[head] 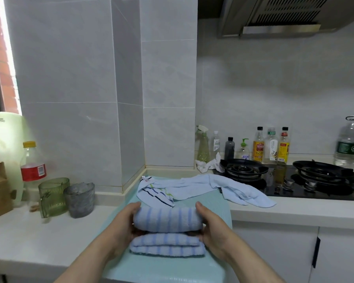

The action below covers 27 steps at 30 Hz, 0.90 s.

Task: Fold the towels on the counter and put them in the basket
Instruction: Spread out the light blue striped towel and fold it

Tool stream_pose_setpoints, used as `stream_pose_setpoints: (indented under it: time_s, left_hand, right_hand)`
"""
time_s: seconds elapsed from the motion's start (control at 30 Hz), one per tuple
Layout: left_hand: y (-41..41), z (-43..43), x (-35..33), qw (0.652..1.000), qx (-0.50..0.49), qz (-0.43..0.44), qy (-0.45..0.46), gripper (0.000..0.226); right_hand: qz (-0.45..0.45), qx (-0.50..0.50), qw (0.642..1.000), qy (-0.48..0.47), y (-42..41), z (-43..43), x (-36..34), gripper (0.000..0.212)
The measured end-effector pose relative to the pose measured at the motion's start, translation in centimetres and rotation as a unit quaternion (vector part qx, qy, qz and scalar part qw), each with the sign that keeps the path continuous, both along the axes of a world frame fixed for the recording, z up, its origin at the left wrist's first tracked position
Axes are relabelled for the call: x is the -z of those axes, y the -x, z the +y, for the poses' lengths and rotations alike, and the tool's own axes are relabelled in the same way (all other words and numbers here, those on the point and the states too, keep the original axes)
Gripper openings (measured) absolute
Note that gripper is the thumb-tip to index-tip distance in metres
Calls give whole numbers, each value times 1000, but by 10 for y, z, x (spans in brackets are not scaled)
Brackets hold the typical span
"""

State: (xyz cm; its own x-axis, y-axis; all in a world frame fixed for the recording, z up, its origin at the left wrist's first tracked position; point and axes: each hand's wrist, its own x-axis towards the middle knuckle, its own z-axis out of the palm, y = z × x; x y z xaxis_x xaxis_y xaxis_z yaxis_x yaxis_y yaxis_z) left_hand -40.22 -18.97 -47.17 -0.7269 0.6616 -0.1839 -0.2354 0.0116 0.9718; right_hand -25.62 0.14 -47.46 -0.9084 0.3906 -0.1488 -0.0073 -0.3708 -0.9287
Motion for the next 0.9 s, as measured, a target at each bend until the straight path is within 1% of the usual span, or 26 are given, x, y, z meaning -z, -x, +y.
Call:
stream_pose_setpoints:
  time_s: [0.03,0.07,0.13,0.17,0.2,0.23,0.3,0.33,0.4,0.43,0.47,0.57,0.6,0.73,0.8,0.9]
  left_hand:
    - [-2,1,1,999,0,25,21,49]
    - [-5,2,2,997,-4,63,42,49]
    - [-9,2,3,986,-46,143,74,35]
    - [-11,2,2,983,-57,158,71,26]
    - [-11,1,3,983,-61,160,63,18]
    - [-11,1,3,984,-58,157,57,15]
    - [-11,-1,8,986,-50,152,50,23]
    - [-12,-2,11,985,-48,158,51,28]
    - [-11,-3,16,981,-49,177,61,33]
    - [-9,-4,19,979,-50,185,70,34]
    - [-8,-4,20,977,-49,193,80,34]
    - [-8,-7,21,970,-36,219,100,35]
    - [-8,-7,21,969,-37,222,103,35]
    - [-6,-9,23,963,-33,242,112,25]
    - [-4,-9,26,953,-19,275,125,30]
    - [-9,-10,23,937,-9,317,147,32]
  right_hand:
    - [-12,5,999,-31,1,-1,2,36]
    - [-23,14,997,-78,1,-4,1,32]
    - [-50,35,982,-179,1,-9,0,25]
    - [-56,44,976,-208,1,-9,1,22]
    - [-61,47,973,-217,1,-9,1,21]
    - [-59,45,973,-217,1,-9,1,26]
    - [-62,39,975,-211,1,-9,2,41]
    - [-62,31,976,-207,-1,-10,1,42]
    - [-59,19,979,-192,-1,-11,2,30]
    - [-60,23,979,-193,0,-12,2,29]
    - [-66,35,975,-209,1,-12,3,31]
    - [-63,71,961,-261,6,-11,8,14]
    - [-63,75,957,-272,6,-11,8,12]
    - [-80,47,943,-320,-1,-11,7,20]
    - [-78,33,929,-361,-3,-8,10,23]
    - [-71,25,903,-424,-3,-7,16,25]
